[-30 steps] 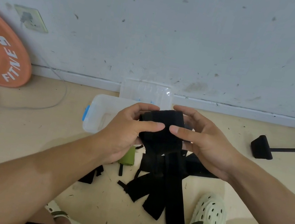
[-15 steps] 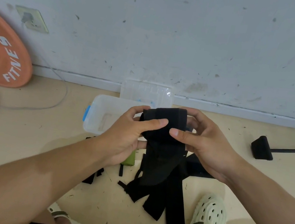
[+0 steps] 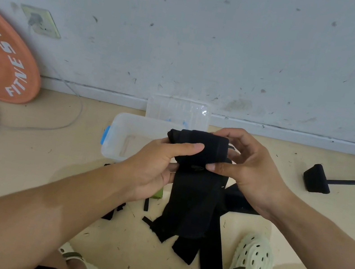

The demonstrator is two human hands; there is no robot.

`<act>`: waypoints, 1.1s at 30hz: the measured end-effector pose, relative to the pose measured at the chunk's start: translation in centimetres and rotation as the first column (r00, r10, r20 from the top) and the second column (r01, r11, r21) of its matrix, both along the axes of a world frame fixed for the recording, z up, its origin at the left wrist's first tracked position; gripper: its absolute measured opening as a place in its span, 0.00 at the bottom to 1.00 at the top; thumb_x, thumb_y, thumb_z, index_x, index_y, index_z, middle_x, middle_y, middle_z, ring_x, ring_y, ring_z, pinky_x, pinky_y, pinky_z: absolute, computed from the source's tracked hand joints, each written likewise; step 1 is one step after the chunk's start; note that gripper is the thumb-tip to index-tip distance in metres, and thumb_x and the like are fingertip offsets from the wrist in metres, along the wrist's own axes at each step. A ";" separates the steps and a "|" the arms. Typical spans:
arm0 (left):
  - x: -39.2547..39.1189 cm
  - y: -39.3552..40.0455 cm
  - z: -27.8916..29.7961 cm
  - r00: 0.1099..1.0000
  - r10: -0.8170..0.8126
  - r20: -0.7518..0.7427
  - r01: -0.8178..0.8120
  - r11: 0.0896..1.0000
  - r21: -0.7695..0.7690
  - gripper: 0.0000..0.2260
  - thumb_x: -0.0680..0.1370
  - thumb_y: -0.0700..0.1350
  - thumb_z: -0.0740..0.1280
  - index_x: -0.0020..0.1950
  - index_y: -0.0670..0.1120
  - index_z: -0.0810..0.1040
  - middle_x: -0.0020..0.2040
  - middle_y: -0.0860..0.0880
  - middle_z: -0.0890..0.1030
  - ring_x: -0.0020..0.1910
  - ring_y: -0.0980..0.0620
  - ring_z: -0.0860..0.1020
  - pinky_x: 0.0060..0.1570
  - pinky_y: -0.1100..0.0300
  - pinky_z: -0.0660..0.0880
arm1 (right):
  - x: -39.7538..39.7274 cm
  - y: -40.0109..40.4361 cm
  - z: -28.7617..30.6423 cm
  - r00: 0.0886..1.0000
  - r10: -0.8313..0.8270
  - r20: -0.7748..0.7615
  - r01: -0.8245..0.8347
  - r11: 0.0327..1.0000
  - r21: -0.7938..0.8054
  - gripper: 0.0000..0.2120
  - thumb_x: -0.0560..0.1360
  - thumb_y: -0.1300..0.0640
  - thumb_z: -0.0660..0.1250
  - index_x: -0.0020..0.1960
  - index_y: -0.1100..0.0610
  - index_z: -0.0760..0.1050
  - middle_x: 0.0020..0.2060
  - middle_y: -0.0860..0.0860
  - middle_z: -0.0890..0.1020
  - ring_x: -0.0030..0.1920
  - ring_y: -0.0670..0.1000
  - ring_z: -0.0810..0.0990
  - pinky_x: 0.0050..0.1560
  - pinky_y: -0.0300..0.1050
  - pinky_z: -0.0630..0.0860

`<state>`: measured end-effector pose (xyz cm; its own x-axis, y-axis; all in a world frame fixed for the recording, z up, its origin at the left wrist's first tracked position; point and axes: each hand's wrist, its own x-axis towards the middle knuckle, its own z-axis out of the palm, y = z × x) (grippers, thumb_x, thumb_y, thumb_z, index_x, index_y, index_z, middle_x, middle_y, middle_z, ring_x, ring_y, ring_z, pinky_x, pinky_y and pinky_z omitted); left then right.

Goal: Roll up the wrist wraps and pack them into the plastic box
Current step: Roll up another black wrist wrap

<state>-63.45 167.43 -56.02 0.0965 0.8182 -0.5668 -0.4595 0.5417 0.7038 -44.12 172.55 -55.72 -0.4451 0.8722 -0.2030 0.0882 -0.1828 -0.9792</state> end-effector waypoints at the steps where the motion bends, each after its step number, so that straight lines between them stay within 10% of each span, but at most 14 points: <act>1: 0.0 0.0 0.0 1.000 -0.001 -0.004 0.001 1.000 0.005 0.21 0.73 0.43 0.74 0.66 0.42 0.81 0.62 0.42 0.85 0.61 0.40 0.83 0.58 0.48 0.83 | 0.1 0.1 0.0 1.000 0.013 -0.002 -0.013 1.000 -0.005 0.25 0.68 0.77 0.75 0.58 0.55 0.80 0.57 0.50 0.84 0.57 0.55 0.84 0.54 0.51 0.84; 18: -0.4 0.1 -0.6 0.992 -0.036 -0.121 0.052 0.991 0.127 0.27 0.70 0.27 0.75 0.67 0.40 0.76 0.64 0.38 0.80 0.60 0.42 0.83 0.56 0.48 0.83 | 0.1 0.2 0.8 0.997 0.034 -0.071 -0.059 0.917 -0.395 0.25 0.72 0.49 0.73 0.67 0.57 0.79 0.64 0.59 0.82 0.57 0.55 0.84 0.54 0.46 0.83; 33: -0.3 0.1 -0.5 0.987 -0.094 -0.133 0.112 0.985 0.131 0.29 0.65 0.36 0.77 0.67 0.43 0.79 0.60 0.43 0.85 0.59 0.46 0.84 0.54 0.54 0.83 | 0.0 -0.1 0.7 1.000 -0.013 -0.023 0.007 0.967 -0.253 0.32 0.63 0.57 0.79 0.66 0.49 0.78 0.59 0.51 0.84 0.53 0.50 0.87 0.48 0.42 0.82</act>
<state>-63.72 167.55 -56.50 0.1193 0.8786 -0.4625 -0.3094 0.4755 0.8235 -44.12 172.46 -55.04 -0.4442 0.7982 -0.4069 0.0614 -0.4260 -0.9027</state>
